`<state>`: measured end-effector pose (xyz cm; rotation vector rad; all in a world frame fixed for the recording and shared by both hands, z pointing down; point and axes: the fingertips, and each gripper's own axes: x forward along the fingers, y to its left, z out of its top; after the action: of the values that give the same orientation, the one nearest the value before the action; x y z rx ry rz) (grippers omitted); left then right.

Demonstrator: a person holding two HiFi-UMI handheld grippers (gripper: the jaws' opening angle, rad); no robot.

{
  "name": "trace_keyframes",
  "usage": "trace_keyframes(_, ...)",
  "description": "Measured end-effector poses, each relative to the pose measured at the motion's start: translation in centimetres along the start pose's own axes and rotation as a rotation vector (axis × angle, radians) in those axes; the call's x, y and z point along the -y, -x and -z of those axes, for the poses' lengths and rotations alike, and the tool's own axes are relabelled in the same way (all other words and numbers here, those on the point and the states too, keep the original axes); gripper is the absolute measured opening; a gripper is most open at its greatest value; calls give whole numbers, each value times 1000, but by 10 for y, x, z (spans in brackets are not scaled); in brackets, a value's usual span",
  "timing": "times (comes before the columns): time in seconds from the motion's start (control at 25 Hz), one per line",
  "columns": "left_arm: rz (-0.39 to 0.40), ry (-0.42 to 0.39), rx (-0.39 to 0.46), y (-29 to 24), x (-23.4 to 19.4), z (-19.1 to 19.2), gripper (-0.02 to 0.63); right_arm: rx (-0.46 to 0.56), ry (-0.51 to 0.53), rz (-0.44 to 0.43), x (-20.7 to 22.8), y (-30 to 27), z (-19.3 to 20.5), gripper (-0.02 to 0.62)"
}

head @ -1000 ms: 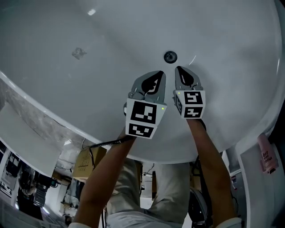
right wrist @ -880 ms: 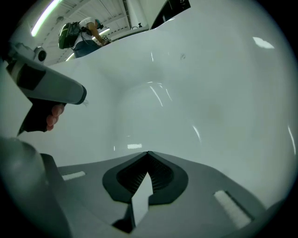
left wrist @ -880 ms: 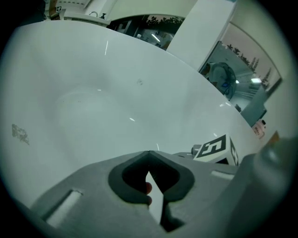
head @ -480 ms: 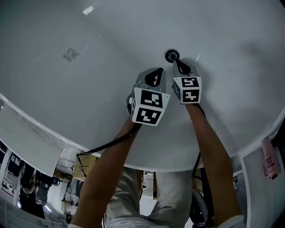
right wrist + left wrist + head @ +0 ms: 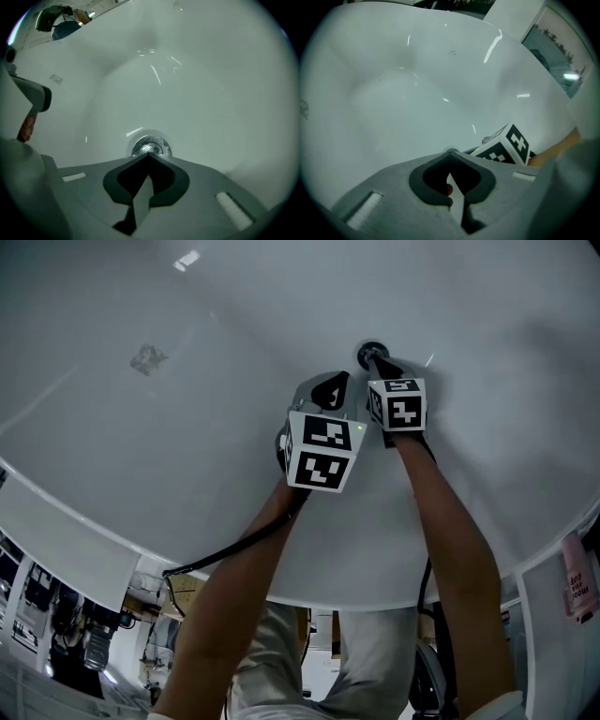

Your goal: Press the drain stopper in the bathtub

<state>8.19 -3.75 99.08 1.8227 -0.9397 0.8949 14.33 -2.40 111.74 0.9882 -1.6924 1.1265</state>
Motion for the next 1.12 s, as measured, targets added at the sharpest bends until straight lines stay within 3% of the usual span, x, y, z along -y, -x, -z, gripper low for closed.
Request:
trace_keyframes(0.2, 6, -4, -7, -3, 2, 4, 5, -65, -30, 60, -1, -5, 3, 2)
trace_keyframes(0.36, -13, 12, -18, -2, 2, 3, 5, -121, -94, 48, 2, -6, -1, 2)
trace_keyframes(0.52, -28, 48, -17, 13, 4, -1, 5, -195, -60, 70, 2, -4, 7, 3)
trace_keyframes(0.8, -39, 42, 16, 36, -2, -18, 5, -83, -75, 33, -4, 15, -6, 2)
trace_keyframes(1.12, -39, 25, 31, 76, 14, -27, 5, 11, -112, 67, -6, 71, -25, 2)
